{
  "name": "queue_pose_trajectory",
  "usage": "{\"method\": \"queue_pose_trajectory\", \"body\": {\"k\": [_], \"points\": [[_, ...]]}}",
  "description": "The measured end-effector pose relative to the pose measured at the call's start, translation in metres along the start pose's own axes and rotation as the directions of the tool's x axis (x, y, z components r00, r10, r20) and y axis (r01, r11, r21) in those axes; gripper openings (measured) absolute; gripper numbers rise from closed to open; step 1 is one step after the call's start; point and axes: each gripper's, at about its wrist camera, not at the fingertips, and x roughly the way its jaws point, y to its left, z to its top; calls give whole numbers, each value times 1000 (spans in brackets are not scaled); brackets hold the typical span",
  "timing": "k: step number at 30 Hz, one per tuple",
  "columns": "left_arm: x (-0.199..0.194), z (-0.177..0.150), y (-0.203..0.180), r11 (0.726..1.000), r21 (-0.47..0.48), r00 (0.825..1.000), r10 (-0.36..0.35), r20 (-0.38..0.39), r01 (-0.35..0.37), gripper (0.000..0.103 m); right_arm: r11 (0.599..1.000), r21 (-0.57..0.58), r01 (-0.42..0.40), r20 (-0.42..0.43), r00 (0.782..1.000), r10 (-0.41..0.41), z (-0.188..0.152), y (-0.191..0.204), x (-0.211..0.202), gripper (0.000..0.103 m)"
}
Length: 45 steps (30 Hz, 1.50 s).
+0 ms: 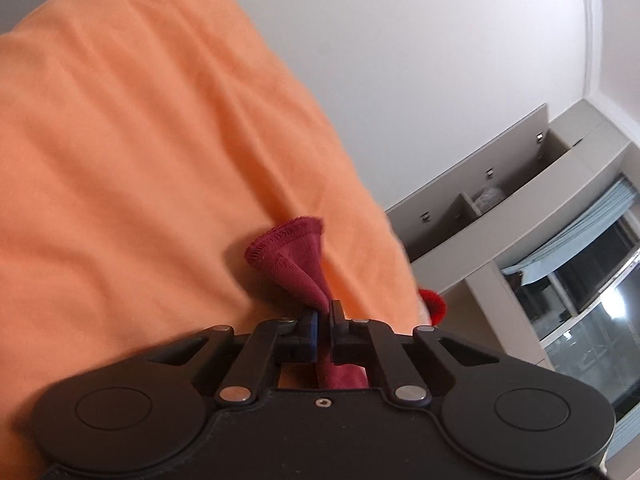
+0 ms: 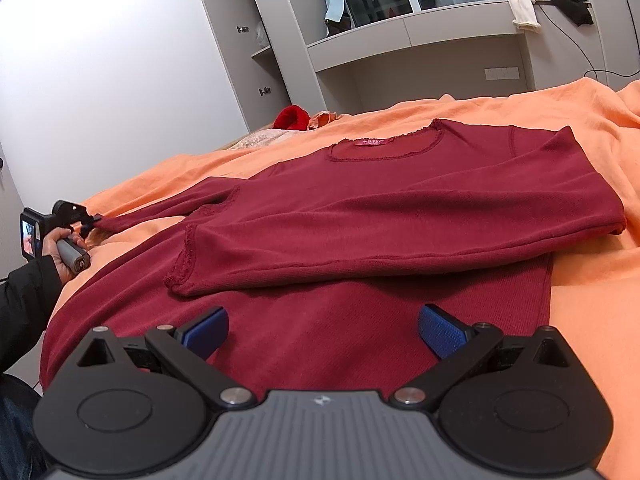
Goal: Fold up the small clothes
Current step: 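Lift the cuff with the left gripper, lay it across the body, release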
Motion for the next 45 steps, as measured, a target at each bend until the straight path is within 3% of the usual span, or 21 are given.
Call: {"method": "queue_pose_trajectory", "body": {"k": [7,10,13,16,20,23,27,30,34,38,40,45], "points": [[-28,-9,-41,993,52,995,-102,0,102,4,1000,-12,12,-9,1000,-12,0,2,2,103],[-42,-17,-73,973,102,978,-206,-29,208,4,1000,-19,16,-10,1000,-16,0,3,2,103],[-63,-34,-113,923,206,946,-312,-85,323,4,1000,-16,13,-8,1000,-13,0,2,2,103],[-88,-61,-153,836,346,905,-394,-163,426,4,1000,-10,12,-16,1000,-12,1,2,3,103],[-130,-111,-195,685,461,826,-471,-310,564,4,1000,2,18,-33,999,-18,5,0,2,103],[-166,-155,-223,550,532,764,-503,-404,644,4,998,54,12,-24,1000,-11,10,-6,-3,103],[-213,-211,-243,390,561,676,-534,-509,730,4,982,185,38,26,999,-44,18,-26,-20,103],[-239,-252,-242,291,569,628,-508,-589,769,4,957,275,95,58,992,-115,24,-47,-34,103],[-261,-300,-208,223,545,583,-428,-690,808,4,926,348,146,75,980,-183,26,-68,-45,103],[-272,-336,-180,106,546,544,-359,-758,831,5,919,361,158,94,974,-204,26,-79,-52,103],[-269,-344,-170,78,530,524,-329,-786,844,7,924,347,162,103,972,-209,25,-78,-54,103],[-265,-350,-148,50,482,478,-246,-843,875,22,941,290,177,97,972,-213,26,-69,-48,103]]}}
